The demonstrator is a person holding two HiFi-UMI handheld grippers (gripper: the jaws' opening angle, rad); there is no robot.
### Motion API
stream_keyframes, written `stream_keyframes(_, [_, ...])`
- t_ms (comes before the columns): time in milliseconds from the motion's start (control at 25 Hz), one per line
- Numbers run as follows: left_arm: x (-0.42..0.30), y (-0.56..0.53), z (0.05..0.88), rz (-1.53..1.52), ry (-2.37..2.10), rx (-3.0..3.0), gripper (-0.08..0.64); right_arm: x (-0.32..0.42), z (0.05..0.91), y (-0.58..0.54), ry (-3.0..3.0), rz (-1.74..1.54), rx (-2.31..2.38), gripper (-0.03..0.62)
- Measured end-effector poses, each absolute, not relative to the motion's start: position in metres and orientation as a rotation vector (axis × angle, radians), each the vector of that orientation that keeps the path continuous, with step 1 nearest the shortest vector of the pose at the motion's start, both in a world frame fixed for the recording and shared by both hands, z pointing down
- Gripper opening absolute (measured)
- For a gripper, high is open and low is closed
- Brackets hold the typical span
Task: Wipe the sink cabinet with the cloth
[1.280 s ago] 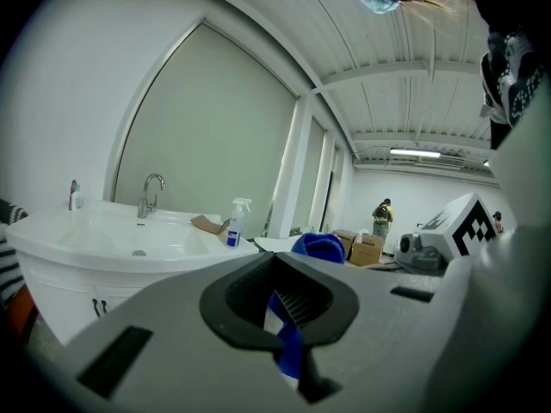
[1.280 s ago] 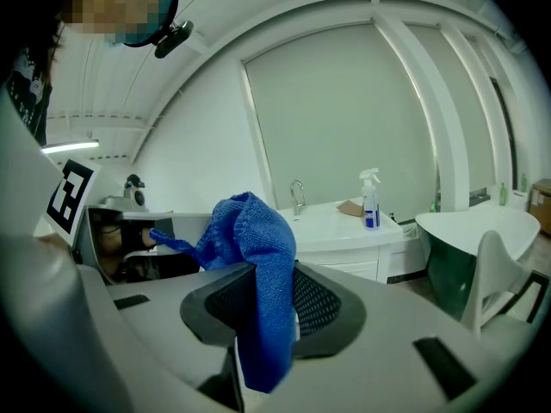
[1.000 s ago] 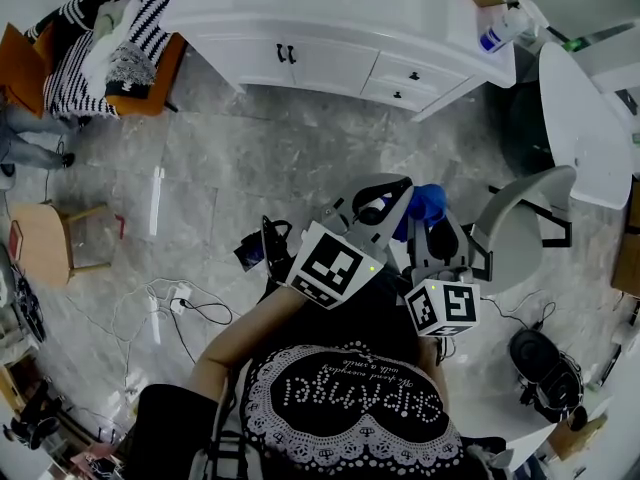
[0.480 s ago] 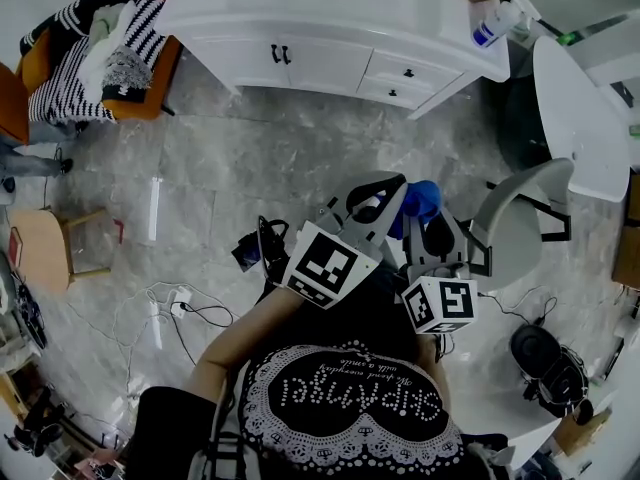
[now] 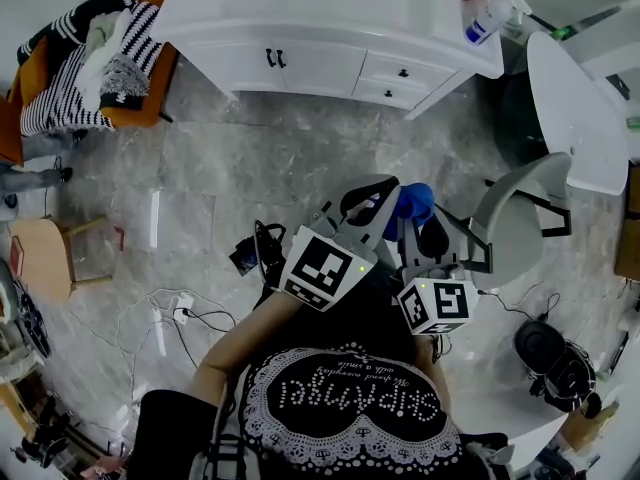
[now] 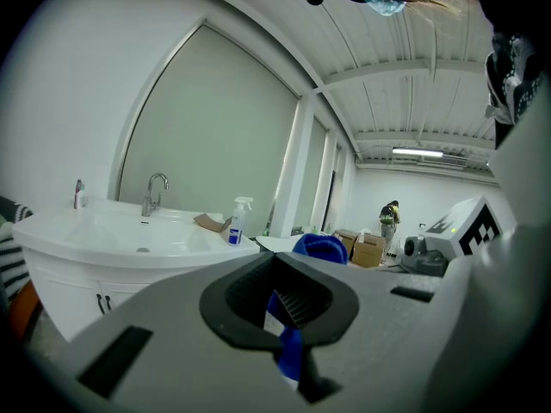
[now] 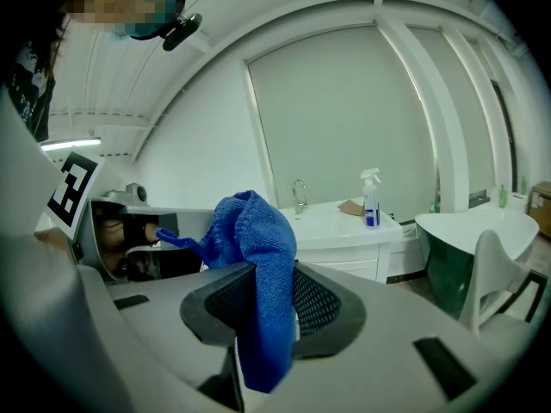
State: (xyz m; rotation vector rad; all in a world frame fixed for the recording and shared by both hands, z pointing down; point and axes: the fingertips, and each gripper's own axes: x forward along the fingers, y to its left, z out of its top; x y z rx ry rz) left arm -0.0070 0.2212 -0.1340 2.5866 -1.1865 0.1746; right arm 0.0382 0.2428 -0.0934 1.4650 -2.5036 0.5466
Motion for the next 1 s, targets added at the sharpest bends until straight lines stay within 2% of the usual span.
stream_keyframes(1000, [-0.015, 0.228, -0.127, 0.184, -1.139, 2.584, 0.005, 0.03, -0.088, 0.251, -2.469, 0.538, 1.483, 0.117])
